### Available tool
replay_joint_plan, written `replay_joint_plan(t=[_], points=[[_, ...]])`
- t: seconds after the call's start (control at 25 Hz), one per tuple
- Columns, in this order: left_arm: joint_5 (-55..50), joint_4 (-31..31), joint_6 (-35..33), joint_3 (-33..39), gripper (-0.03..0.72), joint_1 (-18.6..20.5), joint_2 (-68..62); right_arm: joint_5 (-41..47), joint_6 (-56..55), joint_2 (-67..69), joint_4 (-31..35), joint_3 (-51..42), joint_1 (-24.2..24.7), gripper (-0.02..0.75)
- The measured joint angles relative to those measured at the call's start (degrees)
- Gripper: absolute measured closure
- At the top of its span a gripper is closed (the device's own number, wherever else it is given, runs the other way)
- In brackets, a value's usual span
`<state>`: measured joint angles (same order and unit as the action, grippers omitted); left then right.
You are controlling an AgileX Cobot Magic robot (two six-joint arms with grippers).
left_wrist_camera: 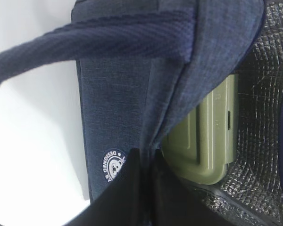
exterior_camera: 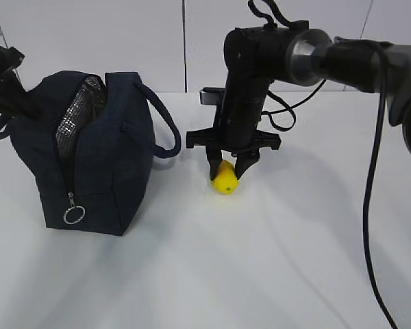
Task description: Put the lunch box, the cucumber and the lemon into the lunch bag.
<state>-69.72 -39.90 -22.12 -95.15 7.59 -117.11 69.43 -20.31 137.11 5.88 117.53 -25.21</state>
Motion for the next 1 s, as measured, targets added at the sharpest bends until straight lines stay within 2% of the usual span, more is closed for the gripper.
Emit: replay_joint_plan(t=[0.28,0.44,0.68,0.8,1.0], points=[[0.00,-2.79,0.00,0.00,0.696,0.00,0.00,0.78,3.10,-1.15,1.84,6.79,0.00,0.381],[0.00,-4.86,-0.11,0.00,0.696,0.00,0.00,0.89,5.87,-4.72,7.01,8.83,0.00,0.381],[0.00,-12.29,-2.35,0.00,0.696,0.00,-0.22,1.25,13.50,-7.72,22.20,11.65,0.00,0.382],[0.00,-13.32,-2.62,0.00,0.696,0.00,-0.20,1.25,16.99,-7.72,31.26,12.09,0.00,0.382],[0.00,-13.72,-2.73,0.00,0.696,0.00,-0.20,-1.47,19.68,-7.18,41.12,12.09,-0.21,0.382]])
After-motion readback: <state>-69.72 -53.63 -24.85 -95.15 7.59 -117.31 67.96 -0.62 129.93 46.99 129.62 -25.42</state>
